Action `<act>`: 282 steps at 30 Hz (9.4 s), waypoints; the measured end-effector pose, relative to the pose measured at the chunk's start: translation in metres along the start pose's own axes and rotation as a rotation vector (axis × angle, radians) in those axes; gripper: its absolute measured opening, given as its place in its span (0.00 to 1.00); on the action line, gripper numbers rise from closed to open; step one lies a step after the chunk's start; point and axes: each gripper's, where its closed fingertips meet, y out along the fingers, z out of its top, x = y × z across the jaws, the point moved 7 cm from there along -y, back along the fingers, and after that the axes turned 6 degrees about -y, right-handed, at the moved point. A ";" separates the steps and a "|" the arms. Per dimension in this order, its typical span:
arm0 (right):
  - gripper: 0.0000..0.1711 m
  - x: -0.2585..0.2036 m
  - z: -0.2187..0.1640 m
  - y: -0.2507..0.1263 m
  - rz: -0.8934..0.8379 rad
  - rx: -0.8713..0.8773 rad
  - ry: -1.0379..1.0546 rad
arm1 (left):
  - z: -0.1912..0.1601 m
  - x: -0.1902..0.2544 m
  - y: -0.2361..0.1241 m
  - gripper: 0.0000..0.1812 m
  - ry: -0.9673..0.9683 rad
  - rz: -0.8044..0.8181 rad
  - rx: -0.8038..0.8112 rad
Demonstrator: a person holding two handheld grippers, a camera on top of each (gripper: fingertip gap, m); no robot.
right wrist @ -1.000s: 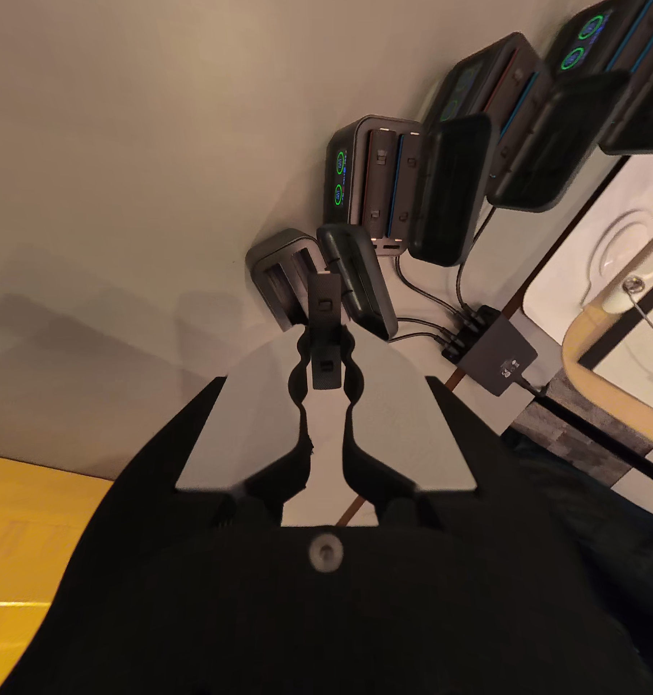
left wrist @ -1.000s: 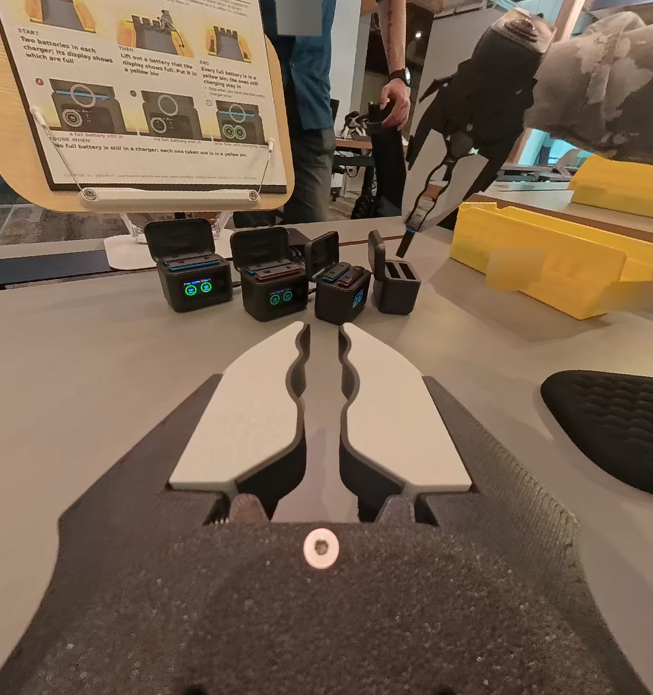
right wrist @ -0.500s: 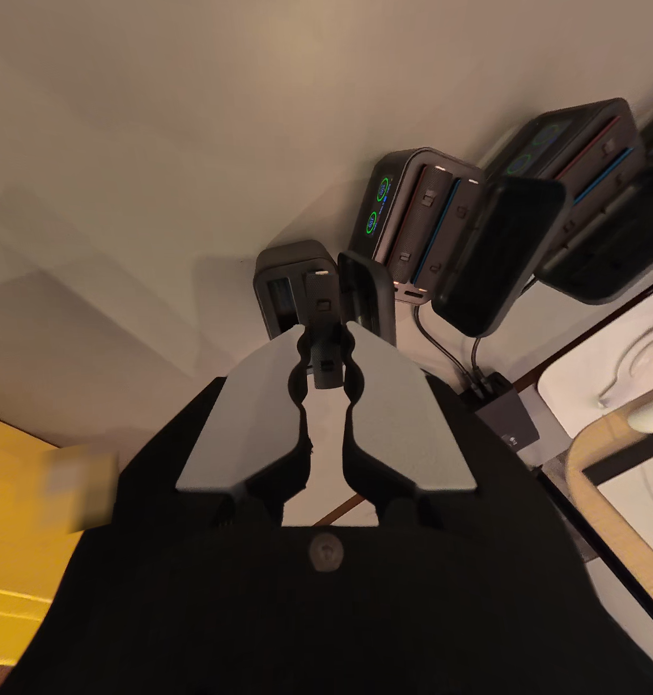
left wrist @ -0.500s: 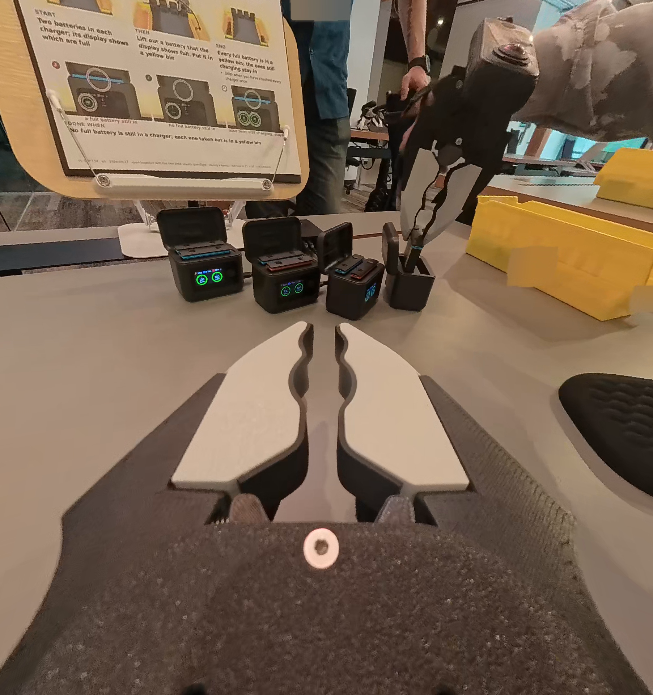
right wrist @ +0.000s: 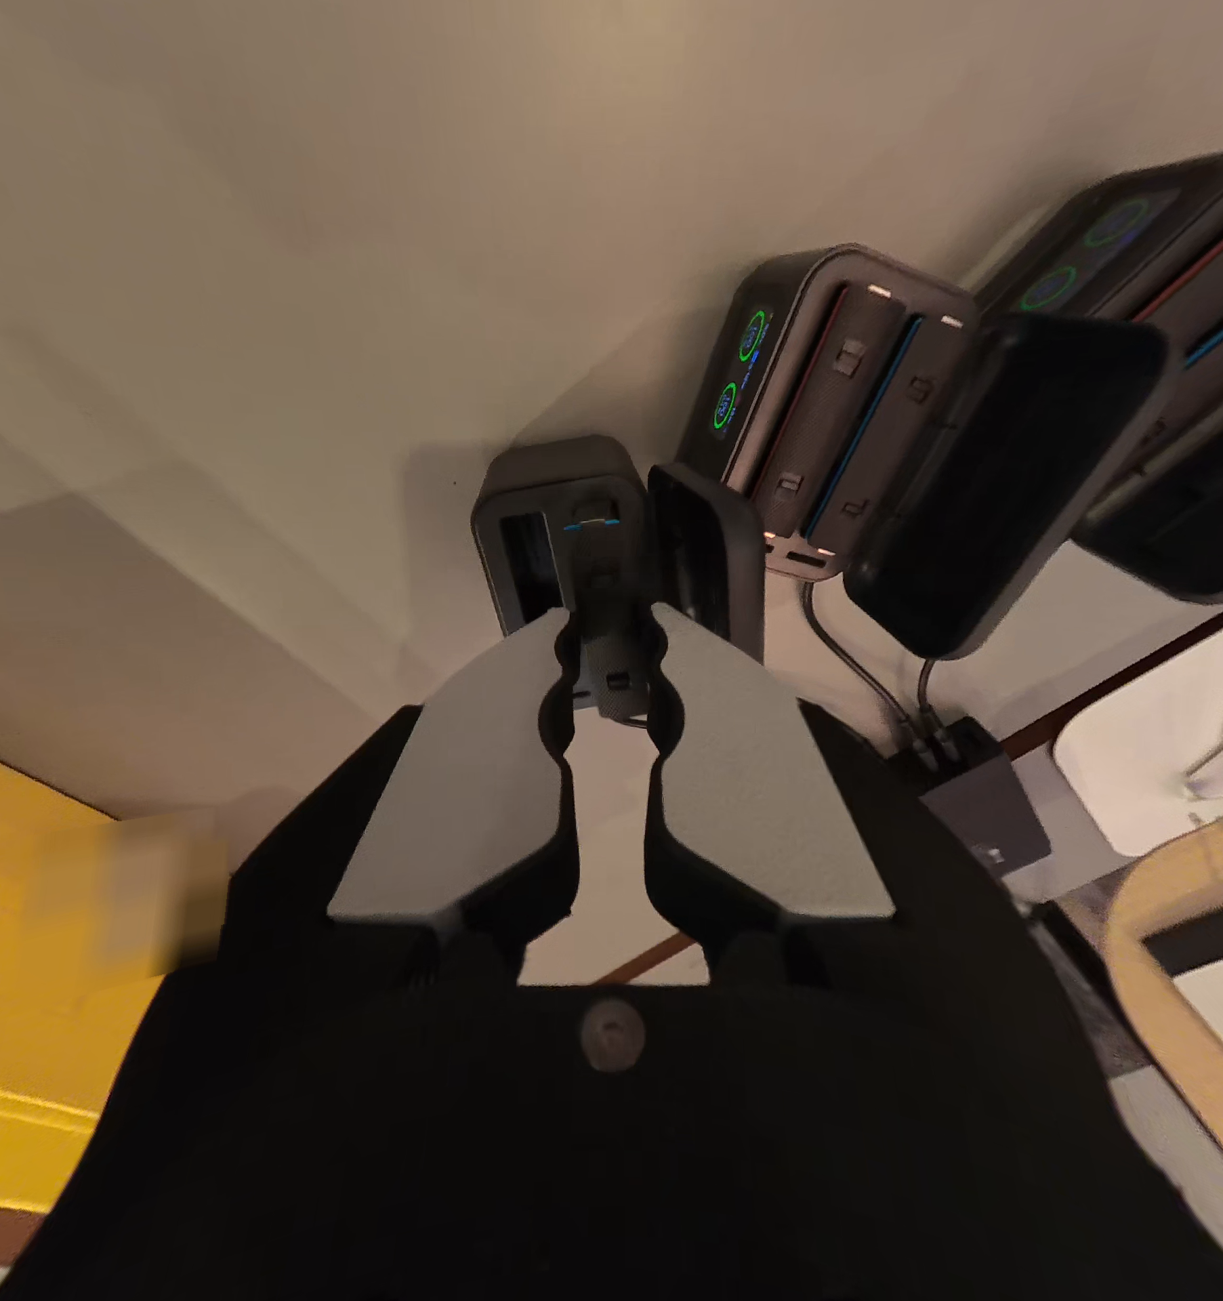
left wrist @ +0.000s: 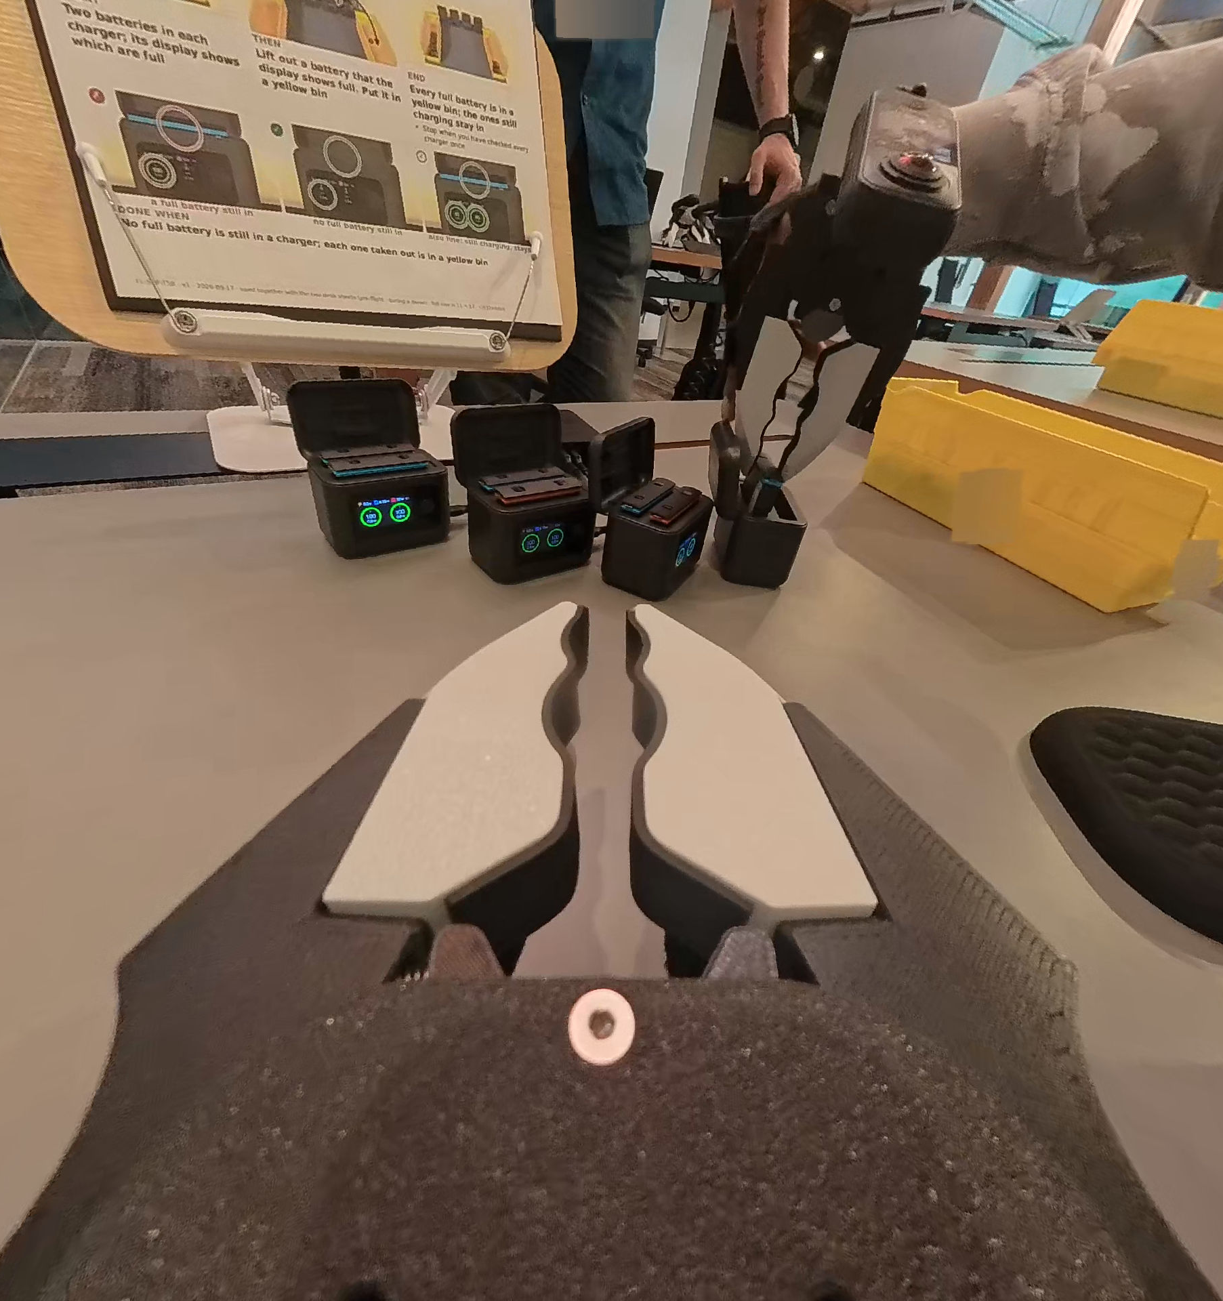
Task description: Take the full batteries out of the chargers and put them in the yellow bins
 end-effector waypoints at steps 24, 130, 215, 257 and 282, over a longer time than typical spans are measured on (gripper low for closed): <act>0.08 -0.002 0.012 -0.002 -0.009 -0.323 -0.069 | 0.001 0.002 -0.004 0.04 0.008 -0.016 0.029; 0.00 -0.007 -0.010 0.007 -0.132 0.125 0.698 | 0.006 -0.001 -0.012 0.03 -0.075 -0.113 0.096; 0.30 0.003 -0.058 0.017 -0.158 0.091 0.665 | 0.006 0.001 -0.013 0.01 -0.082 -0.174 0.111; 0.29 0.027 -0.064 0.020 0.309 0.314 0.705 | 0.003 -0.005 -0.008 0.01 -0.131 -0.146 0.067; 0.31 -0.010 -0.048 0.031 -0.270 0.426 0.500 | 0.001 -0.006 -0.004 0.01 -0.137 -0.135 0.040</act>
